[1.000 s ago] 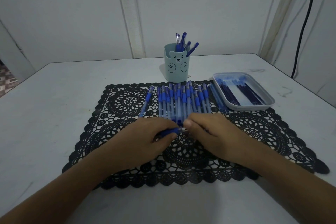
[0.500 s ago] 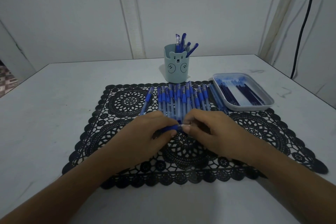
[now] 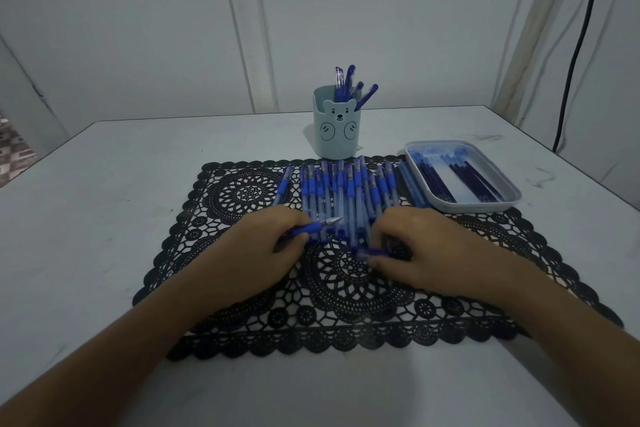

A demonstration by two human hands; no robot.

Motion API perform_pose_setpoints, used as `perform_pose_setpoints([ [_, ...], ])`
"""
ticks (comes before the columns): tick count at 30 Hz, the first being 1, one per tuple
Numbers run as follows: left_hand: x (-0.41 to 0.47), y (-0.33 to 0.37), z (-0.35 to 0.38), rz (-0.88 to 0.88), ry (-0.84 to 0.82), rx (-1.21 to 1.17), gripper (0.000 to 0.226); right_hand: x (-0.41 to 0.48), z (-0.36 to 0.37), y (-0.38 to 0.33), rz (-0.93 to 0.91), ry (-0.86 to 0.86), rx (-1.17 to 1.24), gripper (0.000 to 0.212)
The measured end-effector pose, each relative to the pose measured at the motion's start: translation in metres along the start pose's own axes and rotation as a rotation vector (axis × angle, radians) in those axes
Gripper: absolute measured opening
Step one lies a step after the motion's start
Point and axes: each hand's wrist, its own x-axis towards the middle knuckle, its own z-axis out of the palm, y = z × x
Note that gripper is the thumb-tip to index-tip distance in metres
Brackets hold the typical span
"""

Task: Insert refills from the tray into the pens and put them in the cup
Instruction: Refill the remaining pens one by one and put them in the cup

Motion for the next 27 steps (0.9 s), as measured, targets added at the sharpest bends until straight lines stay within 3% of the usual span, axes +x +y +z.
perform_pose_setpoints([
  [6, 0.0, 0.003, -0.007, 0.028, -0.043, -0.059, 0.025, 0.004, -0.004, 0.003, 0.167, 0.199, 0.35, 0.009],
  [12, 0.001, 0.001, -0.006, -0.032, -0.037, -0.042, 0.016, 0.006, -0.003, 0.0, 0.168, 0.225, 0.549, 0.009],
  [27, -0.001, 0.018, -0.005, -0.082, -0.141, -0.102, 0.018, 0.005, 0.008, -0.012, 0.09, 0.214, 0.61, 0.018],
])
